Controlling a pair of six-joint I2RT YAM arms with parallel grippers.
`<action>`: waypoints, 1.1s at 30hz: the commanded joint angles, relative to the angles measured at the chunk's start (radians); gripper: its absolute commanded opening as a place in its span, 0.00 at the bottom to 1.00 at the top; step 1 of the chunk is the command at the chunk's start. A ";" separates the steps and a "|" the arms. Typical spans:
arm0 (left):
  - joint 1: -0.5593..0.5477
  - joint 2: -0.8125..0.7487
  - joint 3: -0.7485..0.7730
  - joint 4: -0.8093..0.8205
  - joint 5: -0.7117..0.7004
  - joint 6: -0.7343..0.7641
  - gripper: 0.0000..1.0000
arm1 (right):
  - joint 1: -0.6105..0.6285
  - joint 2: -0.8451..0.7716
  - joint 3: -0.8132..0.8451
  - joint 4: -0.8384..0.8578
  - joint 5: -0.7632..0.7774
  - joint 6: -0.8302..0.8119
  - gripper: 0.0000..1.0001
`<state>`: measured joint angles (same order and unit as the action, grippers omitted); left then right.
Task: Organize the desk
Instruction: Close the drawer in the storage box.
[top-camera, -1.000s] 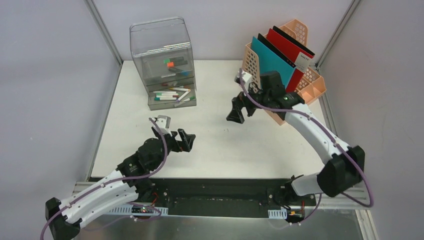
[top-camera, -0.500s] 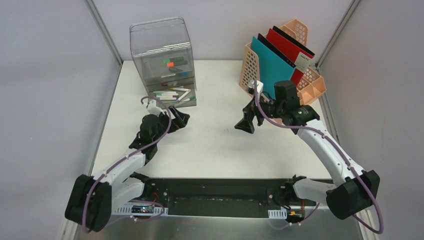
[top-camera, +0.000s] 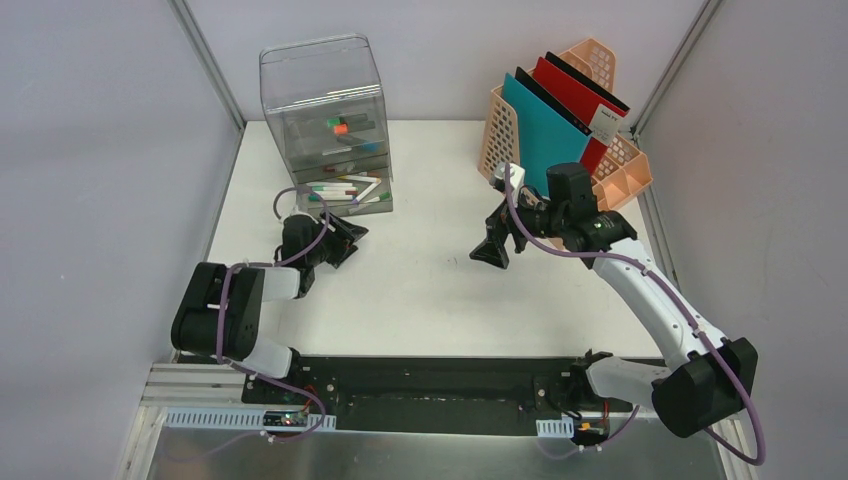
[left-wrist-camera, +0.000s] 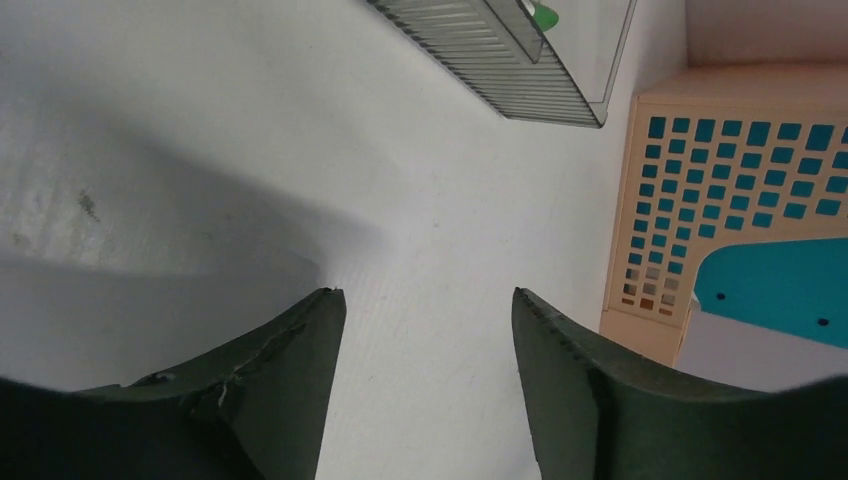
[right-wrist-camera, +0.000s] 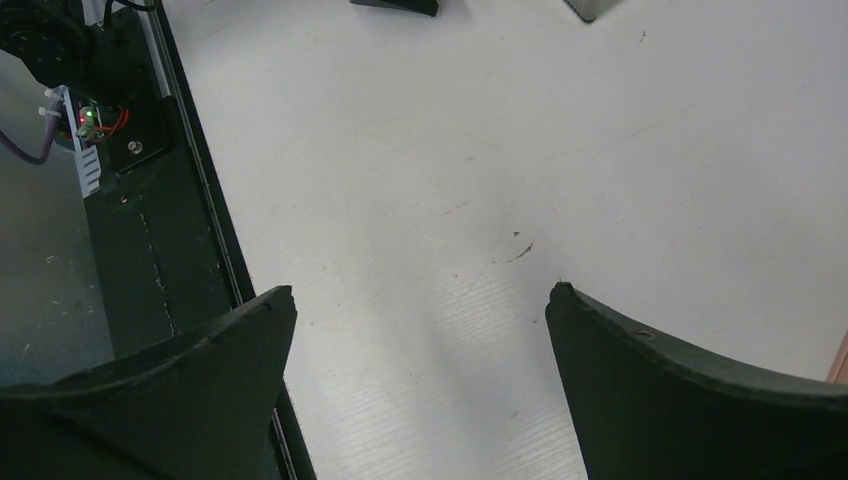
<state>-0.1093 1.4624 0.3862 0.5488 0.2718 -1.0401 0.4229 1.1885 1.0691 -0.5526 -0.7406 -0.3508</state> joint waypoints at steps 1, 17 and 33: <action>0.008 0.045 0.072 0.014 -0.034 -0.082 0.55 | -0.004 -0.008 0.017 0.020 -0.002 -0.025 0.99; 0.008 0.048 0.138 -0.112 -0.327 -0.229 0.00 | -0.004 -0.009 0.015 0.020 0.001 -0.025 0.99; 0.008 0.406 0.273 0.202 -0.344 -0.409 0.00 | -0.006 -0.012 0.011 0.020 0.007 -0.030 0.99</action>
<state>-0.1093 1.7794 0.5934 0.6060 -0.0463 -1.3811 0.4229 1.1885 1.0691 -0.5526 -0.7372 -0.3618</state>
